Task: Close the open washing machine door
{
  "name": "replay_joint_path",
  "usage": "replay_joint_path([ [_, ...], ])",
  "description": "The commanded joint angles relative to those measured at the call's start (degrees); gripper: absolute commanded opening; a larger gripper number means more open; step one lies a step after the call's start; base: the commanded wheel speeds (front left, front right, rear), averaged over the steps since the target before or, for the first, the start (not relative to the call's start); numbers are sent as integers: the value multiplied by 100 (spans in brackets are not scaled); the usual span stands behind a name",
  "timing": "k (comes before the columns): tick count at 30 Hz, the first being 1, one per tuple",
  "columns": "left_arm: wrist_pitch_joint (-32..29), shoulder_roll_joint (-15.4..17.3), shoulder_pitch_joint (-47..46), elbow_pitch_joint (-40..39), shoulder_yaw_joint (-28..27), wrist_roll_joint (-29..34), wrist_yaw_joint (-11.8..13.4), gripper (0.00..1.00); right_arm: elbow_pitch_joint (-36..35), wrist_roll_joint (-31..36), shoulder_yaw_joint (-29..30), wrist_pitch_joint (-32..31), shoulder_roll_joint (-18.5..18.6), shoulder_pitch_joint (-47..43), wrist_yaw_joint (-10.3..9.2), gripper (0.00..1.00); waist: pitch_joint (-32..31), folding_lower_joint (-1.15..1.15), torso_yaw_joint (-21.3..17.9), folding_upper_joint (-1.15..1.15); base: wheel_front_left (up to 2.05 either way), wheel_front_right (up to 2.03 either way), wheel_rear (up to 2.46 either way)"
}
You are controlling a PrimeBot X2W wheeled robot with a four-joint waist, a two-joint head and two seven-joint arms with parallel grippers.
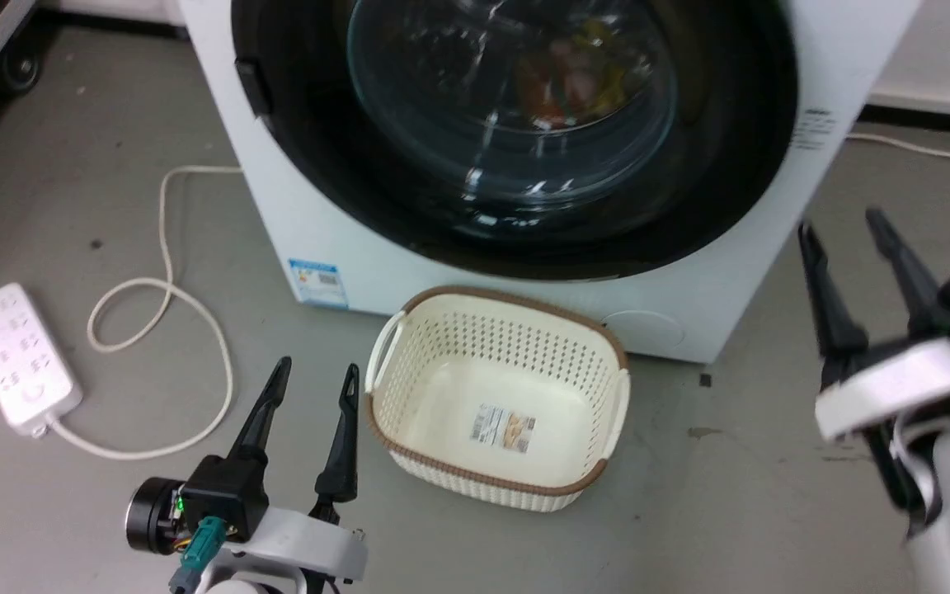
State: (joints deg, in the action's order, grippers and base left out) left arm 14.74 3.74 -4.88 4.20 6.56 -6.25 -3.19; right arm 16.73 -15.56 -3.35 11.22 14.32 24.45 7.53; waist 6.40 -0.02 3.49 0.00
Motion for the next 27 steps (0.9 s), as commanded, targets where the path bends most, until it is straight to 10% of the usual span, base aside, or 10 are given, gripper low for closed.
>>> replay_joint_path([
  [1, 26, 21, 90, 32, -22, -26, -32, 100, -218, 173, 125, 12, -143, -362, -4, 100, -262, 2, -229, 0, 0, 0, 0],
  [9, 26, 52, 312, 123, -47, -25, -93, 100, -1304, 835, 687, -44, -862, -1812, -4, 100, -513, 2, -363, 0, 0, 0, 0],
  [27, 26, 25, 486, 370, -47, -52, -77, 100, -1478, 1019, 651, -115, -1102, -2697, -4, 100, -597, 2, -362, 0, 0, 0, 0],
])
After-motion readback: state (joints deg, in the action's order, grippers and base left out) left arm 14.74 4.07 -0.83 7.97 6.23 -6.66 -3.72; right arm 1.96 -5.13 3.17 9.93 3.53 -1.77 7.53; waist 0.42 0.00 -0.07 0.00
